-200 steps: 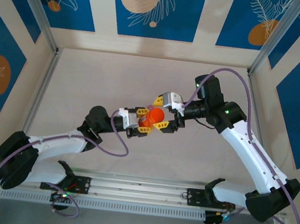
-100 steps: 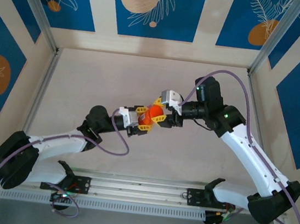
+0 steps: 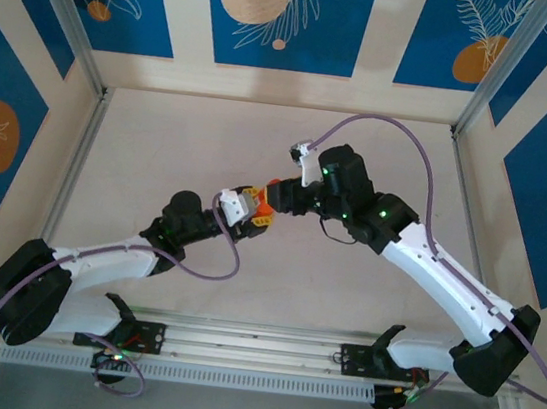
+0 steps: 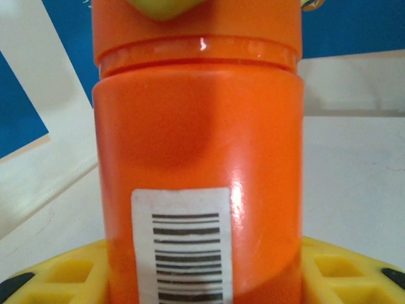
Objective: Sort the pills into containers
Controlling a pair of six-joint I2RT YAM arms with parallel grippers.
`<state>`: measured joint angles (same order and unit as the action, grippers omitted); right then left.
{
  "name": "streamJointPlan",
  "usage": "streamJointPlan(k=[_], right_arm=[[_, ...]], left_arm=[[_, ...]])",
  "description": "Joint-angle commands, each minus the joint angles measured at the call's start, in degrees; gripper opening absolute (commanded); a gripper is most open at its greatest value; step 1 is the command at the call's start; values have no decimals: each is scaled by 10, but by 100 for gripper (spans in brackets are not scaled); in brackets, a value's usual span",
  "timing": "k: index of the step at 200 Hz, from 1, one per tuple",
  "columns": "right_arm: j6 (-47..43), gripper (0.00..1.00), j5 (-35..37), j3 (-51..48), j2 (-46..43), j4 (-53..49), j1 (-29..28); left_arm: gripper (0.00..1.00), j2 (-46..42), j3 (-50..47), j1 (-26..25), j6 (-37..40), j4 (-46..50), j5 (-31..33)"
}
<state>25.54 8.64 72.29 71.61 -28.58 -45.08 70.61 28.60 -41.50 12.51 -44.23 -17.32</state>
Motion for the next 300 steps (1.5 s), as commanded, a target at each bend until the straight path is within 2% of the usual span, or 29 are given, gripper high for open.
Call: streamJointPlan(k=[1,46,77,113,123,135,163,174,186,211,232,275,300], right_arm=[[178,46,136,-32,5,-51,-15],[366,55,166,-28,-5,-69,-34],[436,60,206,1,2,-109,-46],[448,64,222,27,9,-127,-50],[444,68,222,30,8,-122,-50],[433,73,227,38,6,-120,-49],[376,73,238,59,-3,-119,-35],[340,72,230,57,-13,-100,-25],[257,71,180,46,-28,-46,-8],[13,69,-48,31,-62,46,44],[-159,69,-152,53,-76,12,78],[-429,69,-399,51,-90,-52,112],[-525,69,-452,30,-88,-57,115]], left_arm=[[0,-26,33,-13,44,-86,-24],[0,-27,23,-21,48,-88,-24],[0,-28,13,-24,49,-95,-26],[0,-27,5,-26,46,-104,-30],[0,-26,4,-26,44,-107,-30],[0,-22,0,-26,41,-114,-28],[0,-16,-7,-26,33,-131,-30],[0,-16,-8,-25,30,-136,-27],[0,-17,-10,-26,30,-135,-26],[0,-23,-12,-23,24,-137,-29],[0,-31,-13,-18,11,-141,-42],[0,-34,-12,-16,-10,-152,-72],[0,-33,-10,-16,-17,-153,-90]])
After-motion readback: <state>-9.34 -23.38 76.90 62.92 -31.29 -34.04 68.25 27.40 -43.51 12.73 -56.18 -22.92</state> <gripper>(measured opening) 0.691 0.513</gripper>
